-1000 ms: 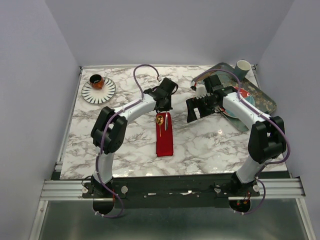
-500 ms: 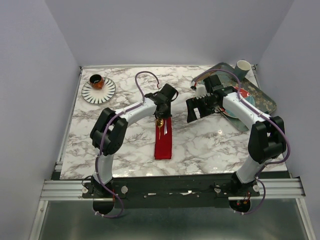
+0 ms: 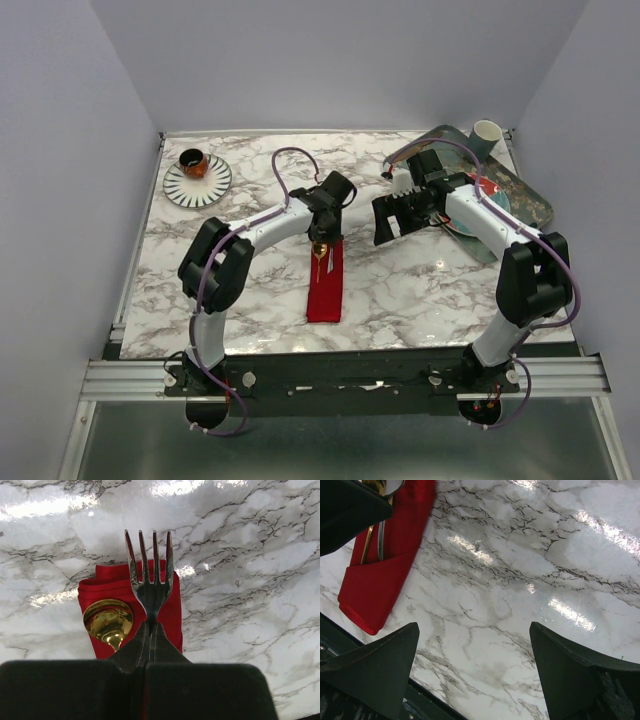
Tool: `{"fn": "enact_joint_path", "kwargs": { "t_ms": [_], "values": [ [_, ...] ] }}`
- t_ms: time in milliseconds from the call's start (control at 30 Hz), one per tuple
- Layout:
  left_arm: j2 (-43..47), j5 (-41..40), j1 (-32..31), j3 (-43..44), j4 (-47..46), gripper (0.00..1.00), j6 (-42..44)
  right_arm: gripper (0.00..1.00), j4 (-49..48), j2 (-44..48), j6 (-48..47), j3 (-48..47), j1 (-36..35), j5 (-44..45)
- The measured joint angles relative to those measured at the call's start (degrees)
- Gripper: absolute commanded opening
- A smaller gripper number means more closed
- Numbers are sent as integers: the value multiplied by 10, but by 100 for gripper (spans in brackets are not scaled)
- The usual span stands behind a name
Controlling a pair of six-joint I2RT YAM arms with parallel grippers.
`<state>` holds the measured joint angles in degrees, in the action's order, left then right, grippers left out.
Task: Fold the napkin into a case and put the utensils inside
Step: Insert the fork into the folded napkin.
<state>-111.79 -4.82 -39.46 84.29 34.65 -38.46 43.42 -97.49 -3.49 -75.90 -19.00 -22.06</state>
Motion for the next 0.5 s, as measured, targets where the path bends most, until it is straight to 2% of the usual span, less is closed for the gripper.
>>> {"fn": "enact_joint_path", "kwargs": {
  "t_ms": [367, 500],
  "values": [
    [3, 16, -4, -12, 16, 0, 0, 99, -2, -26, 10, -16, 0, -30],
    [4, 21, -4, -21, 16, 0, -1, 84, -10, -51, 33, -18, 0, -64]
  ]
}}
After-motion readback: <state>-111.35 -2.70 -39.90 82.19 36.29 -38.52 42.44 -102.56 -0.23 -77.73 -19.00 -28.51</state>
